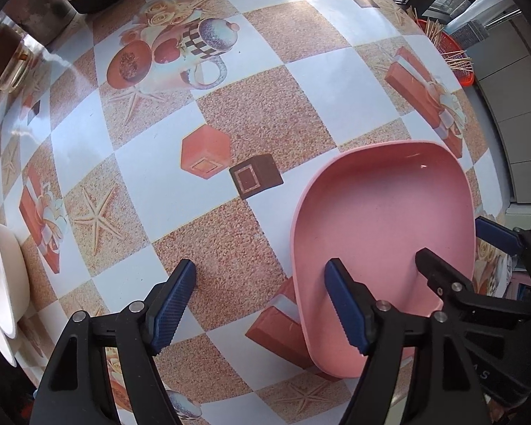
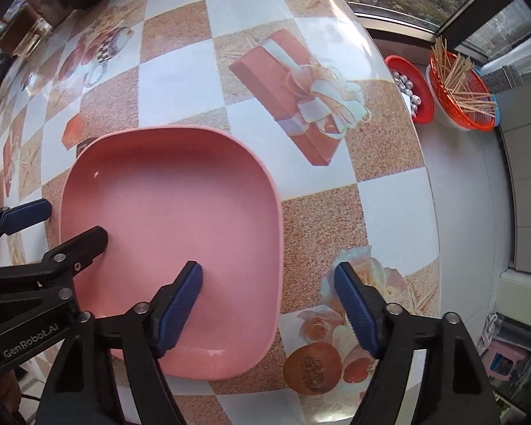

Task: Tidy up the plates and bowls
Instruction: 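Move both grippers to the pink square plate and close on its rim, then carry the pink plate with both grippers onto the blue plate stack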

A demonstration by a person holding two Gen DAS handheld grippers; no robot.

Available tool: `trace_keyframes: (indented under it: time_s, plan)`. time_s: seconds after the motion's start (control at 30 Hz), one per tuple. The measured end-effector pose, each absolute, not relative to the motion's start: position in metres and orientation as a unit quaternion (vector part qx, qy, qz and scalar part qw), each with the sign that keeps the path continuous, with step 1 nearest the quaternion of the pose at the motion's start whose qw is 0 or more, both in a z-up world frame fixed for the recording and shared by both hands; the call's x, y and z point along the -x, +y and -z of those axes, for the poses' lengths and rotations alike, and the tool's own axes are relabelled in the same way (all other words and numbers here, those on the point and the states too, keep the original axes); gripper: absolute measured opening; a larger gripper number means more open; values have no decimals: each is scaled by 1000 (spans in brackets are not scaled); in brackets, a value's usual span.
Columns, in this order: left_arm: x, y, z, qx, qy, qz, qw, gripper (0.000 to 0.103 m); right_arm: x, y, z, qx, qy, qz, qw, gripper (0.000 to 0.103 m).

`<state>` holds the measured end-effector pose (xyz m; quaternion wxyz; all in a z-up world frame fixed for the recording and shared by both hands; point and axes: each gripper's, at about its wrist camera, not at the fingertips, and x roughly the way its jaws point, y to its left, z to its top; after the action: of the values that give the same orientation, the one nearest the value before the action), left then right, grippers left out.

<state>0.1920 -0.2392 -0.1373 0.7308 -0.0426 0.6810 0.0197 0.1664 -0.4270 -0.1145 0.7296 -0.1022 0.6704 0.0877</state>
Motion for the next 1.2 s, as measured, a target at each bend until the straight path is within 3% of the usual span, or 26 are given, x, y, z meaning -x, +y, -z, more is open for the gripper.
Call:
trace_keyframes:
  time_s: [0.07,0.17,0.2,0.23,0.3,0.47,0.6,1.0,1.07,1.2]
  plan:
    - [-191,-240,136,41,681,-19,731,78,-165,-426,109,102,668,-107,729,51]
    - [-187,-244,133,36,680,-13,732,74,-167,-436,102,92,672,-111,726,44]
    - [-184,-246,130,33,679,-10,733,71,-169,-439,102,86,674,-108,726,27]
    - [-182,-246,127,33,677,-5,735,69,-171,-444,102,72,677,-110,724,18]
    - [-179,-247,125,29,675,3,737,60,-171,-448,104,6,698,-136,703,11]
    - [-164,-226,125,34,675,-4,737,56,-152,-415,105,24,705,-162,690,12]
    - [-139,-196,127,50,680,-18,731,43,-137,-390,106,17,712,-180,679,12]
    - [-48,-138,138,95,692,-68,713,36,-89,-315,113,76,706,-246,660,12]
    - [-39,-132,138,104,693,-73,709,30,-91,-315,116,67,712,-245,655,12]
    - [-19,-110,141,128,687,-83,711,30,-91,-327,120,44,717,-245,651,12]
